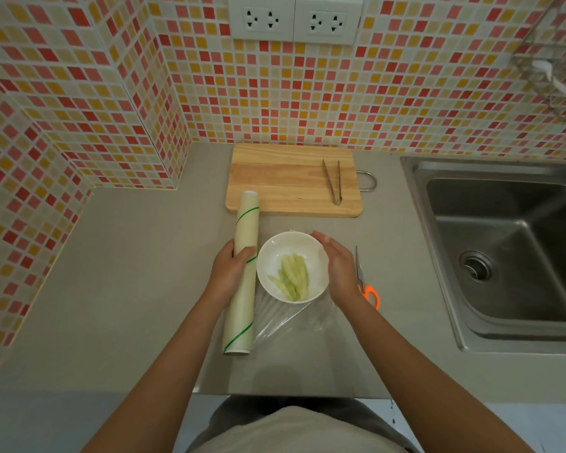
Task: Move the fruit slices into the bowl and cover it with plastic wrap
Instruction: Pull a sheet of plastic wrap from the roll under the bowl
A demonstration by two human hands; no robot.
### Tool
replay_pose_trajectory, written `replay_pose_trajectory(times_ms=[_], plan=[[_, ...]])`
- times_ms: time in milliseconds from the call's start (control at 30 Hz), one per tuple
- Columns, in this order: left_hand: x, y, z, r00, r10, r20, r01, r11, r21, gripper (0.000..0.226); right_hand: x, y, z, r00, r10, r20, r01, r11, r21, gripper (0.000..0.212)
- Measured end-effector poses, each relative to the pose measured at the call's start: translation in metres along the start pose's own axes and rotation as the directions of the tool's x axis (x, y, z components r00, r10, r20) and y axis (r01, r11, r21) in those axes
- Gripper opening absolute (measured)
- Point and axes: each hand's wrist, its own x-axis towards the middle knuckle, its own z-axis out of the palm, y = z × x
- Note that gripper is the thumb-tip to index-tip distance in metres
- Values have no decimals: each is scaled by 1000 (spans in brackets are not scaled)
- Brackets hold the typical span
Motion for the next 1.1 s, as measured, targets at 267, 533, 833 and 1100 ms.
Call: replay_pose_trajectory(times_ms=[267, 533, 833, 1100], plan=[[-1, -6, 2, 1000, -2, -25, 2, 1000, 13, 21, 2, 9, 3, 998, 36, 46, -42, 990, 135, 31], [3, -5, 3, 999, 17, -47, -14, 998, 60, 22, 6, 15, 0, 993, 72, 91, -85, 987, 138, 33], [2, -3, 2, 993, 99, -64, -91, 989, 113, 14, 7, 18, 5, 999, 43, -10, -42, 997, 58, 31], [4, -6, 0, 993, 108, -37, -103, 989, 110, 12, 8, 21, 3, 1000, 9, -3, -9, 1000, -13, 29]])
